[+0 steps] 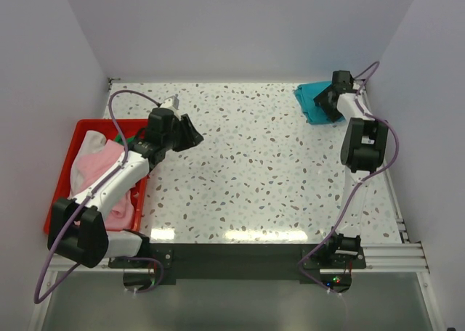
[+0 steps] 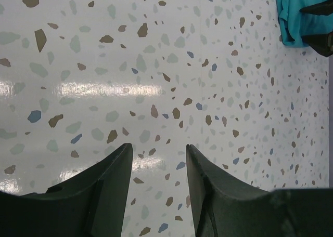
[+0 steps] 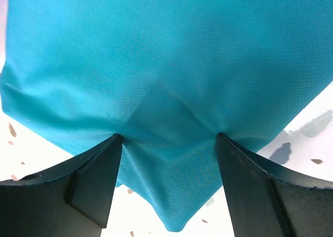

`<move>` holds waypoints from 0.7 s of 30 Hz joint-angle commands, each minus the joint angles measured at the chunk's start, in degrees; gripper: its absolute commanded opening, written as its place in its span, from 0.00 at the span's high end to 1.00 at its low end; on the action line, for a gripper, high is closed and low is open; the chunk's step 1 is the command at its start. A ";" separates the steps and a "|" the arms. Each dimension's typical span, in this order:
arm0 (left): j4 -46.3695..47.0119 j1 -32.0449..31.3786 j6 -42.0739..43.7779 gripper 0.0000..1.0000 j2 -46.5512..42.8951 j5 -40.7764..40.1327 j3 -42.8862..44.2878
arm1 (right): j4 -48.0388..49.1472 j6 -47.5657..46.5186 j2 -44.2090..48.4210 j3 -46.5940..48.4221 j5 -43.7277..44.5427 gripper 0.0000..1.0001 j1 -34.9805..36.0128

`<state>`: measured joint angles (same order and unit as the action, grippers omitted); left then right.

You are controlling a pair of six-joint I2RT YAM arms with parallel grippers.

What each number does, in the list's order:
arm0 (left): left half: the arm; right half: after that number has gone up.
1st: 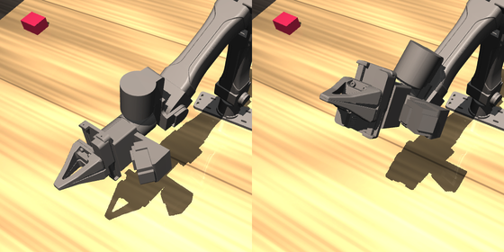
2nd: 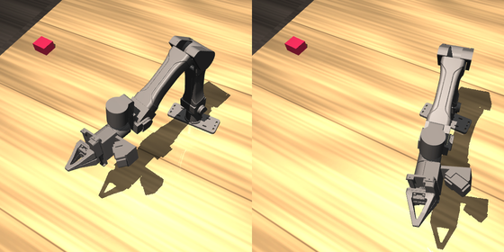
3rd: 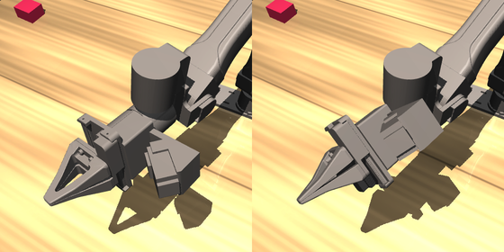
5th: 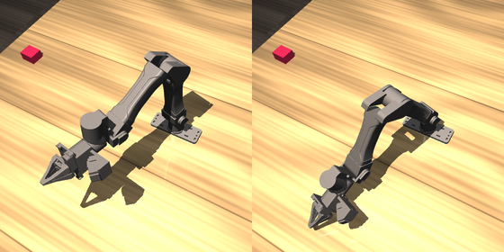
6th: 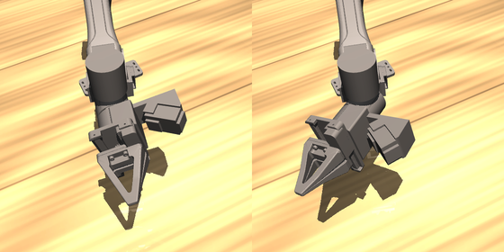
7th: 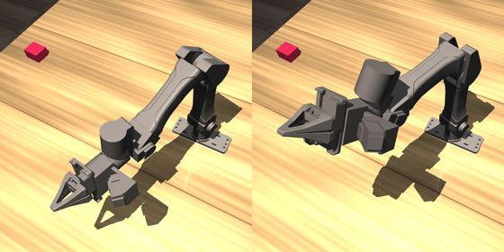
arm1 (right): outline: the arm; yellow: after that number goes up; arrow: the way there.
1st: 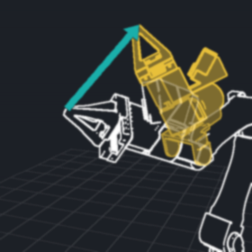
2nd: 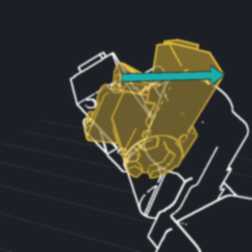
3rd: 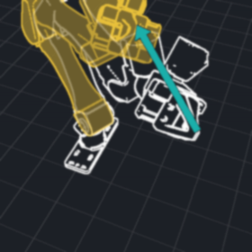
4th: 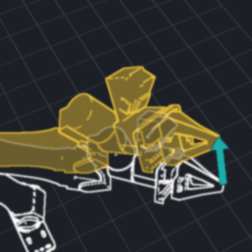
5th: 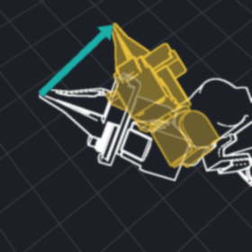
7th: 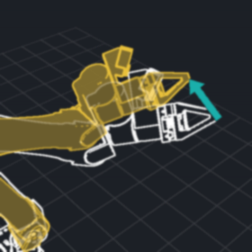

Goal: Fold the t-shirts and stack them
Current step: Neatly place the folded tshirt to the corner

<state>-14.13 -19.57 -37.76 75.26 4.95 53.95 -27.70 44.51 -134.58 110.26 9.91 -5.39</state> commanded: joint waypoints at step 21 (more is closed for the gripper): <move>1.91 0.41 0.84 0.50 1.38 0.32 1.86 | 8.37 18.96 -2.62 -5.67 1.78 0.23 -0.24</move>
<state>-14.24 -19.57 -37.80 76.75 4.91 53.98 -17.65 62.78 -134.61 106.94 11.27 -5.69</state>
